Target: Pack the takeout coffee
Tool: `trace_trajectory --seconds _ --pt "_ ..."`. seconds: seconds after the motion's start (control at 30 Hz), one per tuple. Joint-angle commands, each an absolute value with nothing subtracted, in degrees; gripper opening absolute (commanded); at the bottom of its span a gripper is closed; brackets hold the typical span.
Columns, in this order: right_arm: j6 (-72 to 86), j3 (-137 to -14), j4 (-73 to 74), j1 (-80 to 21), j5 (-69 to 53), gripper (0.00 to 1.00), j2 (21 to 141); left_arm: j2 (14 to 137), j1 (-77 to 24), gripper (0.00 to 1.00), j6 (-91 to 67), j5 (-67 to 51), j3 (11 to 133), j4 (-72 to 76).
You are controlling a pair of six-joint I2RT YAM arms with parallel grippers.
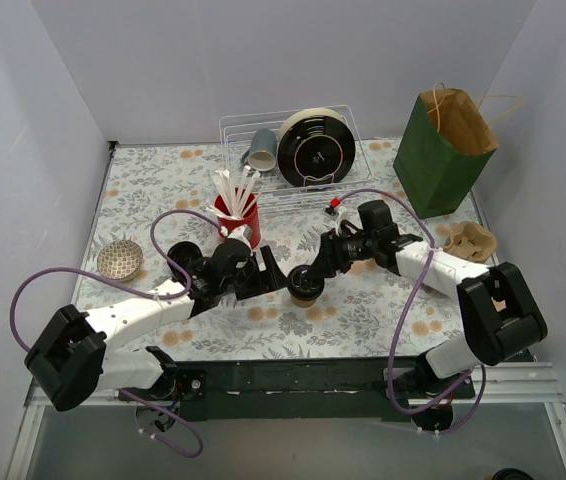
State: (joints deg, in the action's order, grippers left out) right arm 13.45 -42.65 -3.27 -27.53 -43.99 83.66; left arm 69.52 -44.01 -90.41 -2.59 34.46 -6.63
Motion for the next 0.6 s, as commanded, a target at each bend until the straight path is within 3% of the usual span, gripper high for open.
trace_trajectory --seconds 0.0,0.23,0.3,0.43,0.57 --pt "5.19 -49.28 11.84 -28.39 -44.29 0.59 88.14 67.77 -43.77 0.8 -85.87 2.63 39.54 -13.88" --pt "5.71 -58.87 17.31 -28.3 -42.37 0.75 88.77 68.03 -43.16 0.82 -76.92 1.15 43.76 -13.54" --pt "7.37 -60.37 17.49 -28.39 -41.06 0.85 87.98 68.64 -42.63 0.82 -74.2 0.1 45.08 -13.1" --pt "9.93 -62.84 18.63 -28.3 -36.4 0.86 85.96 70.57 -41.4 0.82 -70.85 -4.03 47.81 -12.04" --pt "12.91 -61.01 19.6 -28.21 -30.69 0.78 81.66 72.77 -39.38 0.82 -68.47 -8.16 49.48 -10.29"
